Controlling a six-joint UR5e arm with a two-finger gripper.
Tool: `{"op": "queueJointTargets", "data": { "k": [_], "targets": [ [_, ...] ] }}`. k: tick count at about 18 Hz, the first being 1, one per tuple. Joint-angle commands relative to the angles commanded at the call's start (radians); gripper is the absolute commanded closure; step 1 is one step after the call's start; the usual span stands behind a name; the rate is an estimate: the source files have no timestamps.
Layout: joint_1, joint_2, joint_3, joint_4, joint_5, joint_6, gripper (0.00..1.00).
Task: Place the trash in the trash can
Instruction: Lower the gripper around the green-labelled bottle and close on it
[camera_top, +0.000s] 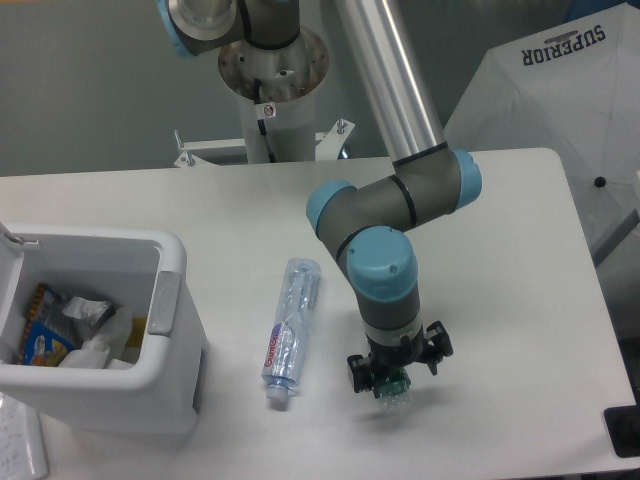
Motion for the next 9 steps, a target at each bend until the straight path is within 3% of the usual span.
{"op": "queueJointTargets", "data": {
  "k": [9],
  "targets": [
    [-0.012,-0.035,0.006,0.002,0.009,0.025,0.00]
  ]
}}
